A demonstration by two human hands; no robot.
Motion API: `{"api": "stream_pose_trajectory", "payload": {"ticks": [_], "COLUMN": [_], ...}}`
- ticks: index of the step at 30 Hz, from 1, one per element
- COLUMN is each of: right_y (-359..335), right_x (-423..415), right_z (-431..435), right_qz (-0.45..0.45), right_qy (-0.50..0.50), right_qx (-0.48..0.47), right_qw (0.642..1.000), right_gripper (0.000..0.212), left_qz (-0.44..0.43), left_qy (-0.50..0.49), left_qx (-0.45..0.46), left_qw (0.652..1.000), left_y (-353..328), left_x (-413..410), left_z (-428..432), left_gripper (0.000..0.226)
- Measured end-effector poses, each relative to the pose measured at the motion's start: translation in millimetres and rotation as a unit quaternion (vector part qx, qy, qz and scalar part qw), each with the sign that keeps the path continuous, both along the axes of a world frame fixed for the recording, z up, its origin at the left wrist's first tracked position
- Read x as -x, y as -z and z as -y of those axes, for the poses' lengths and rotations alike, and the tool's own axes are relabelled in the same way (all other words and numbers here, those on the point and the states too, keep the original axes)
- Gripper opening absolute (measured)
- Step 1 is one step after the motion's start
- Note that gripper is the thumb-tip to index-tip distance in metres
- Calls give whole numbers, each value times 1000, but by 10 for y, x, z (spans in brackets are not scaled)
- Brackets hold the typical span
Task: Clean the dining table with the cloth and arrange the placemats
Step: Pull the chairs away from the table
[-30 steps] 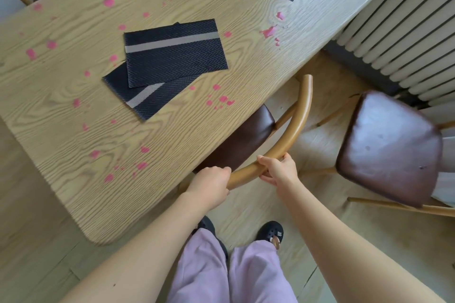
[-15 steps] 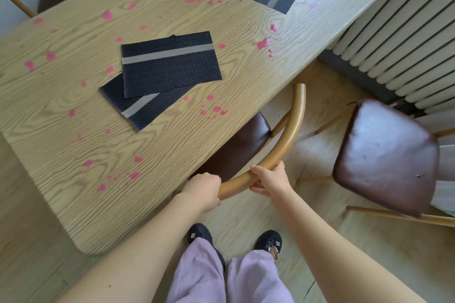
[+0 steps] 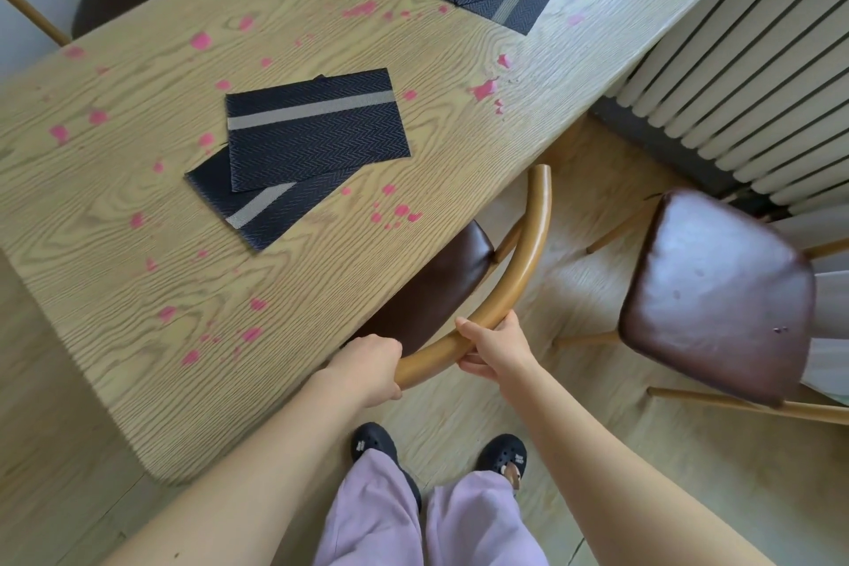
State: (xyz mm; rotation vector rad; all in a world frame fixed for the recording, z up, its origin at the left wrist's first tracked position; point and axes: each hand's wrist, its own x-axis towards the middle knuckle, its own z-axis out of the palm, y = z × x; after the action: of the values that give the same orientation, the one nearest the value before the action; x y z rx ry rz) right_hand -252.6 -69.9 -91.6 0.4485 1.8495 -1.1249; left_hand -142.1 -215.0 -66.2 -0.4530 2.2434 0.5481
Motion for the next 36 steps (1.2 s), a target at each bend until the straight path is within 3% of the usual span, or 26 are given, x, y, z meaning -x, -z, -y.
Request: {"api": "stream_pose_trajectory", "payload": {"ticks": [2,6,12,19,36], "right_y": [-74,-323,-924,-1440,-1681], "right_x": [23,126,359,523,1321], "right_z": [-30,-195,-793,-1745,-3863], "right_qz": [-4,-84,-170,-229,-270], "right_qy": [-20,-69,-111,-73,68], "right_qx": [-9,-62,-102,-113,-107], "right_qw": [1000,992,974,964,954], "right_gripper": [56,76,45,25,19], "left_qz": [-28,-120,-201,-244,-318], "left_qy": [-13,-4,70,159,264], "left_qx": [-11,-4,5,-3,-30], "left_qw": [999,993,977,957,910], "left_y": [-83,-323,-715,-1118,-1527], "left_x": [28,271,759,1311,2448], "left_z": [-23,-160,-603,-1342,-3428], "left_gripper": [50,55,40,44,55]}}
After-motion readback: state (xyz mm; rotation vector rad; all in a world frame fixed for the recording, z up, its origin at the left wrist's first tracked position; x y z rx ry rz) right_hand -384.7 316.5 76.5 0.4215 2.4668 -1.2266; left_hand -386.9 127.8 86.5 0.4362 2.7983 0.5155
